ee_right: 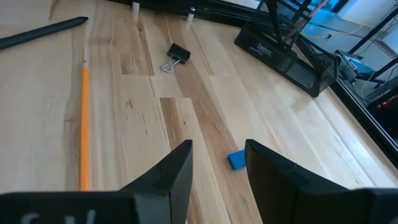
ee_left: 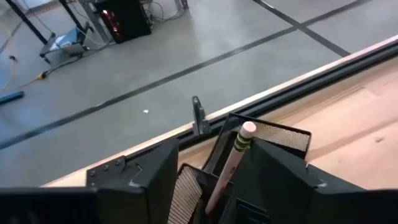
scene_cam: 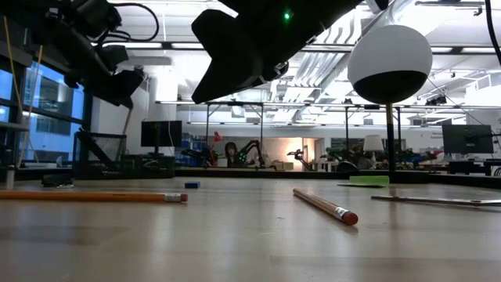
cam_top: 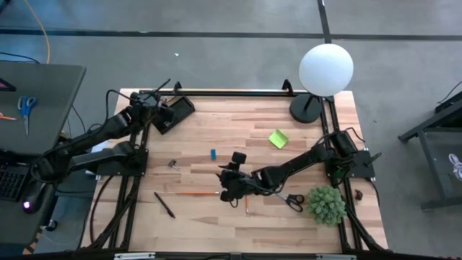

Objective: Pick and place office supplies into organizer
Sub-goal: Put the blue eraser into the bottom left section of the desk organizer

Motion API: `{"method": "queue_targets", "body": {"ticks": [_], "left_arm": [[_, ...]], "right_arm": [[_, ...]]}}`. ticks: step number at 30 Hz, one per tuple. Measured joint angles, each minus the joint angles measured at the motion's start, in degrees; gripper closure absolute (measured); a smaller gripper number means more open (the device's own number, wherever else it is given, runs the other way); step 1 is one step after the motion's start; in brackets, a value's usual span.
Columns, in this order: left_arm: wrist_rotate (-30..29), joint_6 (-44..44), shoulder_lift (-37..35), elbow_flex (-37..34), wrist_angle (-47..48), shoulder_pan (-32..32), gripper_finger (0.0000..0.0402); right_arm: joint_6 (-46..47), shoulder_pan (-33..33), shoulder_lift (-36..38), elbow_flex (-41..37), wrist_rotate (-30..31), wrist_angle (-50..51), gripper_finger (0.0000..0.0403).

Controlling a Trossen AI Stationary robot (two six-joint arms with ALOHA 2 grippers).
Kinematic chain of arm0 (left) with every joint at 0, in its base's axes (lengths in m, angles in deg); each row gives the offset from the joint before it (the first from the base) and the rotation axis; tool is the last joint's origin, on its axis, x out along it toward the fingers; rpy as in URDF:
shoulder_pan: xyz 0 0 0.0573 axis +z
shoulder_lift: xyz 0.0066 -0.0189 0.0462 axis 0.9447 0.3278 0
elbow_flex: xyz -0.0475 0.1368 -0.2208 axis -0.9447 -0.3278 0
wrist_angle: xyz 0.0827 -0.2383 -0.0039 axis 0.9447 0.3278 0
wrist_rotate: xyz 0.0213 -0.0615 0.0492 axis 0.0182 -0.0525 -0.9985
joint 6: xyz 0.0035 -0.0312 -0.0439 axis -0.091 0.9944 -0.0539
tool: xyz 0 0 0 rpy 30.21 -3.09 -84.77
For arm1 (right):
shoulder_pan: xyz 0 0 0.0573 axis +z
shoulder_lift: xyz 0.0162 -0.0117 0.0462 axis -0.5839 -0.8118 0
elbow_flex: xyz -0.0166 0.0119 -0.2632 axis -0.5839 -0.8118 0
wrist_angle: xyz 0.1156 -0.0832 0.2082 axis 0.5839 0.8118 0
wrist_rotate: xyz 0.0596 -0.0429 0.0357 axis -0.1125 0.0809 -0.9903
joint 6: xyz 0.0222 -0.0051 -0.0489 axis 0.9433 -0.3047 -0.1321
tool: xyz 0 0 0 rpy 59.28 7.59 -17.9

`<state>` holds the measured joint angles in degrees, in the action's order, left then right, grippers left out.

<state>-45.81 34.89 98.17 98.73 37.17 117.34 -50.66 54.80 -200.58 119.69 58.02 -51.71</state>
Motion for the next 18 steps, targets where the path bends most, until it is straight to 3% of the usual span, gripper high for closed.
{"method": "queue_targets", "body": {"ticks": [3, 6, 13, 15, 18], "left_arm": [[-0.8, -0.1, -0.1, 0.0, 0.8, 0.0, 0.0211], [-6.7, -1.2, -0.2, 0.0, 2.7, 0.0, 0.0227], [-15.9, 4.2, -0.4, 0.0, 5.3, 0.0, 0.0304], [-15.8, 6.2, -0.6, 0.0, 5.3, 0.0, 0.0331], [-10.9, 6.8, -1.9, 0.0, 4.4, 0.0, 0.0364]], "right_arm": [[-0.1, -0.1, 0.0, 0.0, 0.2, 0.0, 0.0265], [-0.1, -0.3, 0.0, 0.0, 0.2, 0.0, 0.0265], [-0.1, -0.3, 0.0, 0.0, 0.0, 0.0, 0.0265], [-0.1, -0.3, 0.0, 0.0, -0.1, 0.0, 0.0265], [-0.1, -0.3, 0.0, 0.0, -0.1, 0.0, 0.0265]]}}
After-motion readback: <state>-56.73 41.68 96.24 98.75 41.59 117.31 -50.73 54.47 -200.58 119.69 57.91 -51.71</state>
